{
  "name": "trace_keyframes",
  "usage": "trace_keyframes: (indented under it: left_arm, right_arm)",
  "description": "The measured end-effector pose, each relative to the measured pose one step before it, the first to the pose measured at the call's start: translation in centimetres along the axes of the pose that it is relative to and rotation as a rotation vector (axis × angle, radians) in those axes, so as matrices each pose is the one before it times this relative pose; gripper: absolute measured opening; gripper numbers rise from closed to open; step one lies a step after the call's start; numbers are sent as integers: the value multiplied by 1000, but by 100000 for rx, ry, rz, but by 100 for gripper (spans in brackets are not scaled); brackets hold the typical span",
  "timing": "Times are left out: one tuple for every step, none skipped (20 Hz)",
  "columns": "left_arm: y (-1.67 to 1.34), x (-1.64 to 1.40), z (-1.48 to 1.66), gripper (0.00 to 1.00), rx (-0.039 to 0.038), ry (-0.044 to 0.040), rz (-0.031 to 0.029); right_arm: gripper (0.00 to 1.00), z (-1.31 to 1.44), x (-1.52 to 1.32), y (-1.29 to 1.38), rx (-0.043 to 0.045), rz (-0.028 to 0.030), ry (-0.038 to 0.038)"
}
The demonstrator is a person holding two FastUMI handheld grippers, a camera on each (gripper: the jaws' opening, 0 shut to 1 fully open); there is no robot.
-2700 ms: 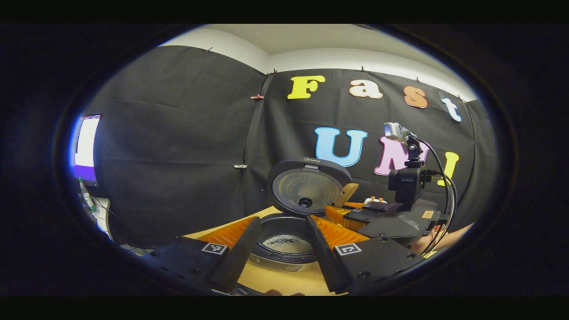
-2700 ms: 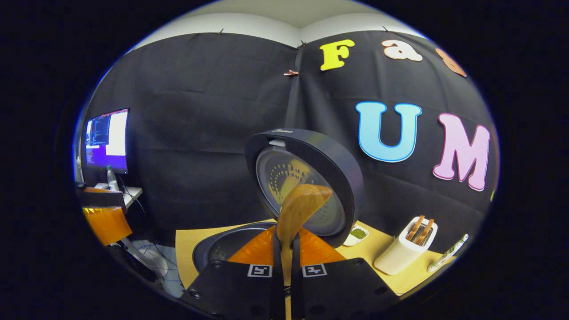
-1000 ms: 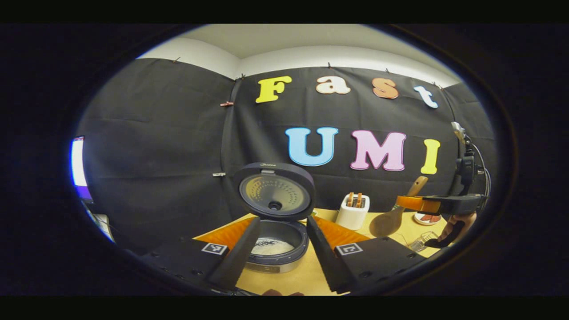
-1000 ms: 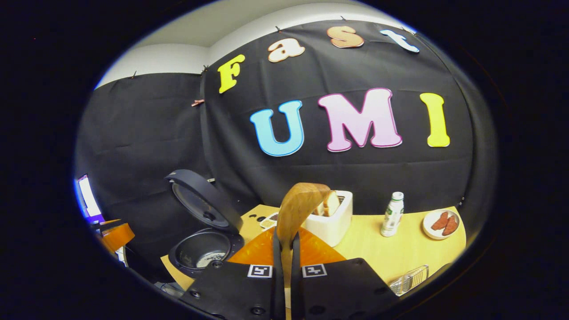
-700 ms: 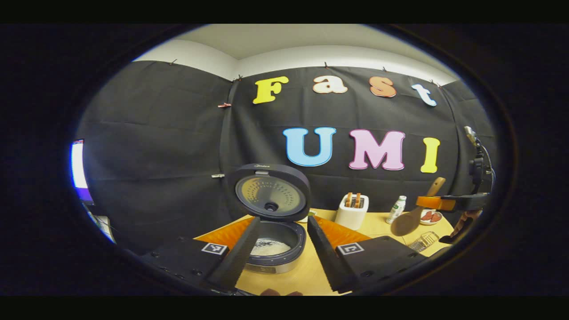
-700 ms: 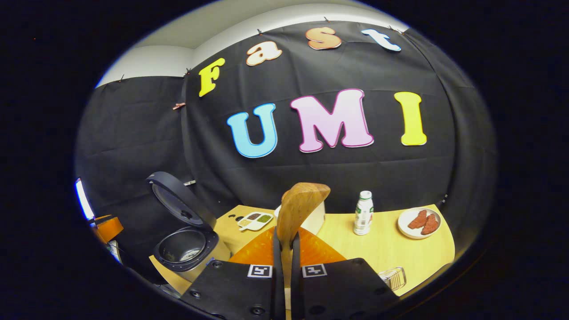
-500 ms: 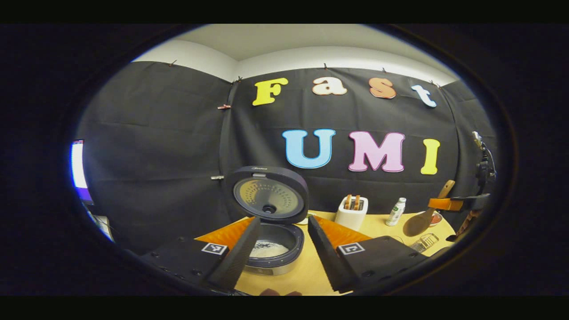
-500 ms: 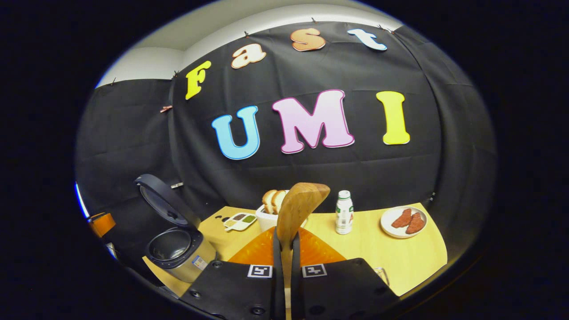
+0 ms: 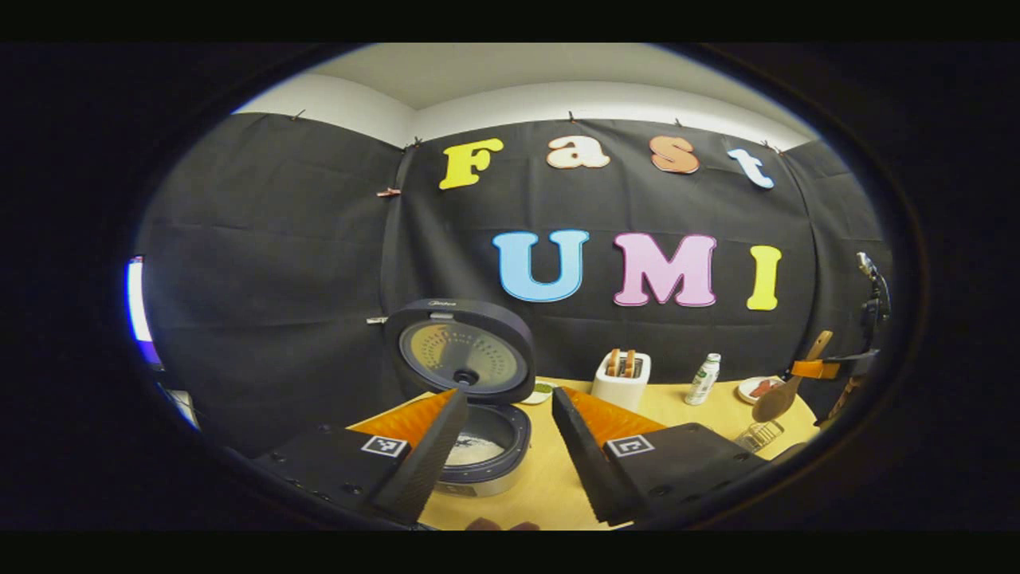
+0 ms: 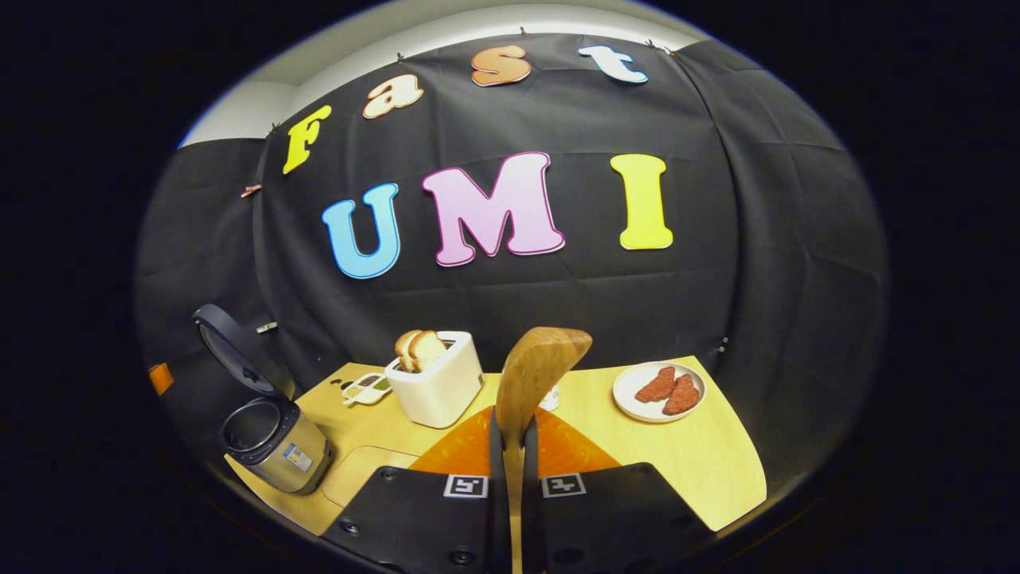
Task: Close the left gripper, press the button to open the rice cooker; take a wooden spoon from the chopstick holder with the right hand, scoop a spoonful of rice and pour it into the rice cooker, then put the wooden spoon back into the chopstick holder.
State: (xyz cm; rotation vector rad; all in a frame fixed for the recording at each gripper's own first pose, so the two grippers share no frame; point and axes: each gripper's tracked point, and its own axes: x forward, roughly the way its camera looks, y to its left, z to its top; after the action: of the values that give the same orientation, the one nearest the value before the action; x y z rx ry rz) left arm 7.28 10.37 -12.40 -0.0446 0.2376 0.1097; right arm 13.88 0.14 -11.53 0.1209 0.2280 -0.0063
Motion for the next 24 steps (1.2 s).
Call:
trace_keyframes:
  left_arm:
    - [-194, -24, -52, 76, -274, 430, 7]
    - [-156, 6, -17, 76, -322, 13, 153]
    - [-68, 9, 200, 76, -294, -280, 261]
    - [-57, -64, -44, 76, -128, 45, 163]
    - [9, -25, 69, 76, 40, 58, 268]
    - [-18, -52, -99, 76, 270, 107, 175]
    - [54, -51, 13, 76, 243, 127, 164]
    - [70, -59, -45, 76, 262, 120, 322]
    - [-64, -3, 28, 76, 62, 71, 136]
    - [-53, -137, -145, 76, 69, 187, 264]
    - [50, -147, -45, 76, 71, 172, 127]
    - [-33, -127, 9, 76, 39, -50, 194]
    - [33, -141, 33, 76, 2, 21, 97]
    - [19, -153, 18, 76, 221, -66, 405]
    - [16, -95, 38, 76, 115, -65, 141]
    - [6, -89, -112, 76, 10, 126, 37]
    - [49, -28, -73, 76, 4, 188, 184]
    - [46, -95, -141, 76, -47, 226, 234]
    - [57, -79, -19, 76, -240, 132, 149]
    - [33, -41, -32, 76, -251, 61, 128]
    - [16, -11, -59, 76, -359, 262, 148]
    - [39, 5, 36, 76, -202, -124, 61]
    - [-81, -13, 74, 76, 15, 26, -100]
    - [-111, -48, -86, 76, 229, 3, -231]
  right_arm:
    - [10, -223, 113, -633, -51, -966, 572]
    - [10, -178, -51, -440, 159, -499, 440]
    - [10, -200, 12, -464, -80, -570, 344]
    - [10, -284, 46, -459, -347, -616, 360]
    - [10, -250, 80, -398, -285, -564, 652]
    - [10, 1, 446, -431, -43, -302, 625]
    - [10, -224, 63, -275, -38, -286, 478]
    - [10, -330, 25, -328, -245, -469, 466]
    - [10, -425, 98, -381, -318, -653, 564]
    - [10, -377, 9, -217, -358, -598, 787]
    - [10, -536, 101, -354, -347, -595, 1063]
    - [10, -683, 165, -378, -316, -698, 1119]
    - [10, -718, 198, -392, -143, -787, 1329]
    - [10, -661, 120, -312, 74, -763, 1481]
    - [10, -578, 146, -291, 119, -597, 1064]
    - [10, -445, 30, -225, -102, -567, 915]
    - [10, -523, -15, -240, -380, -436, 976]
    - [10, -420, 37, -49, -407, -67, 609]
    - [10, -278, -59, -50, -569, -62, 770]
    - [10, -310, 1, -35, -336, -46, 637]
    - [10, -249, -8, -36, -181, -47, 708]
    - [10, -402, -17, -73, 13, -144, 1065]
    - [10, -289, -18, -54, 214, -156, 965]
    - [10, -403, -51, -70, 230, -273, 858]
